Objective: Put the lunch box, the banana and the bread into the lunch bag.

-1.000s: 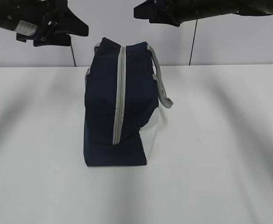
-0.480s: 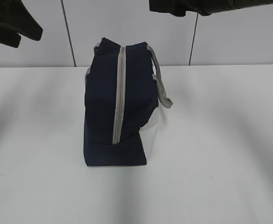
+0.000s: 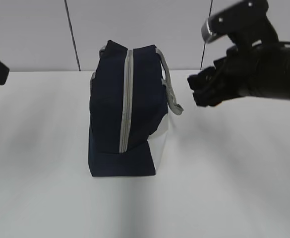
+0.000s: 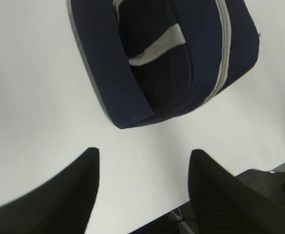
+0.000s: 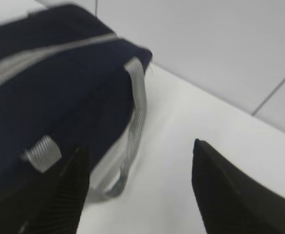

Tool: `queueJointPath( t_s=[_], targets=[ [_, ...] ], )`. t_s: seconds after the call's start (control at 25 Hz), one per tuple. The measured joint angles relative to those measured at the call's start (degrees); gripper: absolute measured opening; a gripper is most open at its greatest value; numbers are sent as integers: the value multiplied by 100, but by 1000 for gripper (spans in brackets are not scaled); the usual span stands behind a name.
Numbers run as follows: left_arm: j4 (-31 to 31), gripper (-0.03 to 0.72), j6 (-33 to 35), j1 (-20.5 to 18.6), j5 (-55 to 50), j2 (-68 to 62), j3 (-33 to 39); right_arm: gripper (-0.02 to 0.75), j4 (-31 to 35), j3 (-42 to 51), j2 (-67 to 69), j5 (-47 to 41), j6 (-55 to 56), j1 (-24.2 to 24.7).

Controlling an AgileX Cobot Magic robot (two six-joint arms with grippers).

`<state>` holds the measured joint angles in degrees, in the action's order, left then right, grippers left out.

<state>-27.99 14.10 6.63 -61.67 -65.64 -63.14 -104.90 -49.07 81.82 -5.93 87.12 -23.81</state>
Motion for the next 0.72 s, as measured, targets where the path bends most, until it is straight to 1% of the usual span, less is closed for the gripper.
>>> queueJointPath(
  t_s=[0.08, 0.12, 0.16, 0.24, 0.36, 0.48, 0.64, 0.72],
  targets=[
    [17, 409, 0, 0, -12, 403, 273, 488, 331, 323, -34, -186, -103, -162],
    [31, 408, -9, 0, -33, 641, 410, 488, 589, 442, -64, -251, -224, -262],
    [44, 408, -29, 0, -59, 878, 519, 488, 997, 527, -91, -333, -405, -349],
    [49, 407, -86, 0, -91, 1292, 762, 488, 1952, 672, -103, -642, -1173, -617],
    [57, 406, -216, 0, -123, 1858, 1101, 486, 3826, 681, -103, -1895, -2895, -1089],
    [57, 406, -307, 0, -202, 2335, 1363, 464, 5481, 589, -131, -2801, -4359, -1216],
    [85, 406, -327, 0, -463, 2877, 1554, 422, 7723, 529, -595, -3122, -6426, -1221],
    [158, 406, -327, 0, -557, 3170, 1631, 416, 8526, 519, -1012, -3229, -7239, -1244]
  ],
)
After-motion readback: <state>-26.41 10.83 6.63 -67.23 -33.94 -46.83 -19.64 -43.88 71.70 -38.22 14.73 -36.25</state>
